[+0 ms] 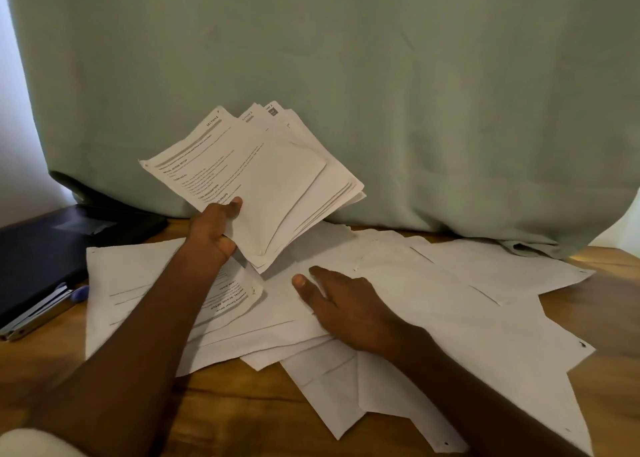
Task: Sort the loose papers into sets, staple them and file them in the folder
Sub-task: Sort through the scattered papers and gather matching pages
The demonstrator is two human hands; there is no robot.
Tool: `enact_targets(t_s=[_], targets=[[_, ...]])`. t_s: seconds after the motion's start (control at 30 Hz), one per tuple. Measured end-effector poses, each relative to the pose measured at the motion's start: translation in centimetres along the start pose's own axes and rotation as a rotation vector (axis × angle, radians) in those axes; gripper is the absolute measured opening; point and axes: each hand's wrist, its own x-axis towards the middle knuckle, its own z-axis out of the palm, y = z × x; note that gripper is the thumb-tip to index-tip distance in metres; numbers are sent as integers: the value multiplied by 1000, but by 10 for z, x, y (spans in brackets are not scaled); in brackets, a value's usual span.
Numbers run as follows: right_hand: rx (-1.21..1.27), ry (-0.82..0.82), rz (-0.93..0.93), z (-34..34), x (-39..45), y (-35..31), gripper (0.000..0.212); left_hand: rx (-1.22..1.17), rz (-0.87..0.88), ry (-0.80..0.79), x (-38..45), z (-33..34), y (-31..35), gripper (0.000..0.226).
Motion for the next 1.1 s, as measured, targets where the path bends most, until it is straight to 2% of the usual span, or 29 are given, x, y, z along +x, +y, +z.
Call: enact_targets(t_s=[0.07, 0.2, 0.3, 0.33, 0.4, 0.5, 0.57, 0.63, 0.7, 0.93, 1.1], targets=[[2, -25, -47, 8, 2, -10, 100, -11, 23, -15, -1, 0, 2, 32], [113, -78, -88, 11, 1, -14, 79, -45, 35, -13, -2, -2, 4, 30], [402, 13, -88, -2, 1, -7, 51, -89, 27, -6, -3, -5, 4, 39], [397, 85, -73, -7, 2, -3, 44, -98, 17, -8, -5, -6, 5, 42], [200, 163, -32, -15, 3, 8, 41, -107, -1, -12, -8, -7, 6, 44], [-68, 49, -32, -18, -1, 19, 41, -172, -32, -9, -11, -9, 9, 34], [-152, 53, -13, -19, 1, 21, 33, -206, -55, 5, -14, -9, 8, 35], [-180, 151, 3, -21, 5, 23, 22, -198, -63, 23, -16, -7, 5, 43], [-178, 203, 7, -21, 9, 25, 24, -207, -58, 30, -18, -5, 2, 46], [-238, 67, 111, -17, 15, 29, 46, -187, -98, 26, -20, 2, -20, 44], [-229, 135, 196, -25, 15, 35, 20, -193, -80, 170, -10, -24, -20, 49]])
